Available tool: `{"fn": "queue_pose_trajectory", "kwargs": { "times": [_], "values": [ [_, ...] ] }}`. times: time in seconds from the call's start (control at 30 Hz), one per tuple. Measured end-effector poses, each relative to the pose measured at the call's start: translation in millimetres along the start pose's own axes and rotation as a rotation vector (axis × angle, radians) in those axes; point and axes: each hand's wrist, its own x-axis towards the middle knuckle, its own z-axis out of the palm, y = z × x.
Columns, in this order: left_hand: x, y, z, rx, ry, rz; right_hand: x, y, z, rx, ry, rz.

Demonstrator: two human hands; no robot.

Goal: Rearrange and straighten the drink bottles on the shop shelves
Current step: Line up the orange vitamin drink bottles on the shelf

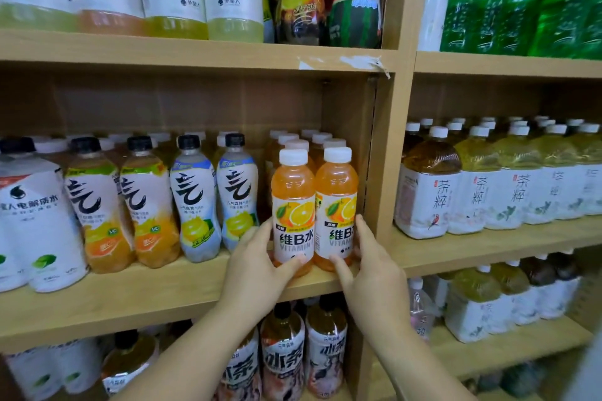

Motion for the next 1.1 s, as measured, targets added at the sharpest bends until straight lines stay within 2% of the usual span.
{"fn": "queue_pose_trajectory", "kwargs": {
  "times": [0.2, 0.5, 0.8, 1.0, 1.1],
  "values": [
    [3, -4, 2, 0.005, -0.019, 0.016, -1, 4, 1, -0.149, 0.114, -0.212],
    [0, -10, -3, -0.035, -0.242, 0.073, -1, 13, 6, -0.179, 0.158, -0.223],
    [-5, -3, 4, -0.01, -0.184, 0.037, -2, 22, 8, -0.125, 0.141, -0.226],
    [-14, 0, 7, 0.075, -0.108, -0.027, -6, 22, 13, 0.09, 0.109, -0.136],
    [-33, 1, 2, -0.044, 0.0, -0.124, -9, 17, 12, 0.234, 0.13, -0.174]
  ]
}}
